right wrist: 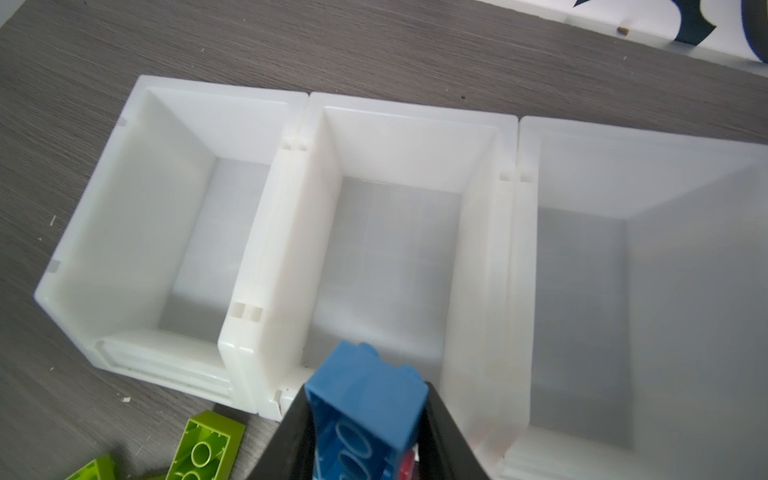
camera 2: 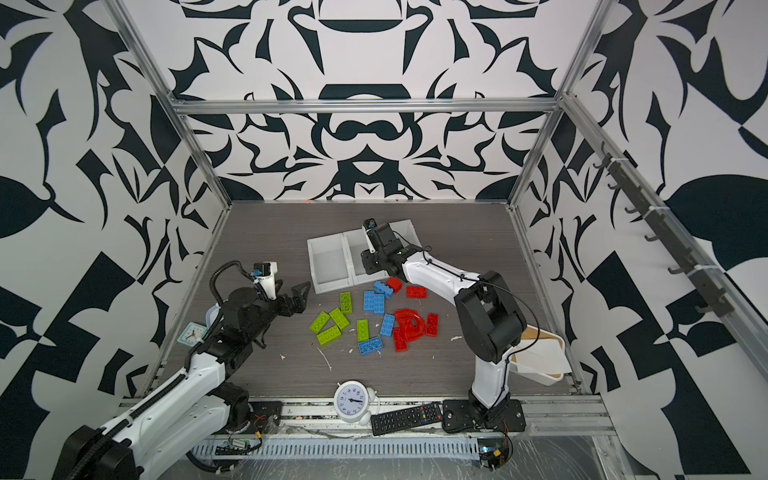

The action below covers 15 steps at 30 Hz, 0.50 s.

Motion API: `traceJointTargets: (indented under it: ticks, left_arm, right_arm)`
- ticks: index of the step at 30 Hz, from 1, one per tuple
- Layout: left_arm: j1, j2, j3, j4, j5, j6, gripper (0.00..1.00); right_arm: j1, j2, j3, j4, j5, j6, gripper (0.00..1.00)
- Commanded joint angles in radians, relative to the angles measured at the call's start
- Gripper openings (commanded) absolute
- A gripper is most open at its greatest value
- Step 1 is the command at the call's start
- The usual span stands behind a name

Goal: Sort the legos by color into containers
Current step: 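Carry the blue brick over the middle bin compartment and release it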

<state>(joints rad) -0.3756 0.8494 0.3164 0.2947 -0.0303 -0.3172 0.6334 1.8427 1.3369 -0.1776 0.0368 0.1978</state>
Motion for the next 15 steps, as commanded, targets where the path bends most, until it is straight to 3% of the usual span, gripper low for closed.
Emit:
traceJointTargets:
  ticks: [1,7,15]
  left_arm:
    - [-0.002,-0.018,-0.020,0.023,-0.008,0.000,1.00]
    - [-0.001,-0.021,-0.023,0.027,-0.006,-0.005,1.00]
    - [-0.002,-0.023,-0.027,0.036,0.004,-0.012,1.00]
  right_arm:
    - [0.032,0.054,0.096,0.067,0.053,0.015,0.29]
    - [0.059,0.134,0.174,0.066,0.091,0.018,0.31]
    - [0.064,0.139,0.163,0.073,0.141,0.026,0.35]
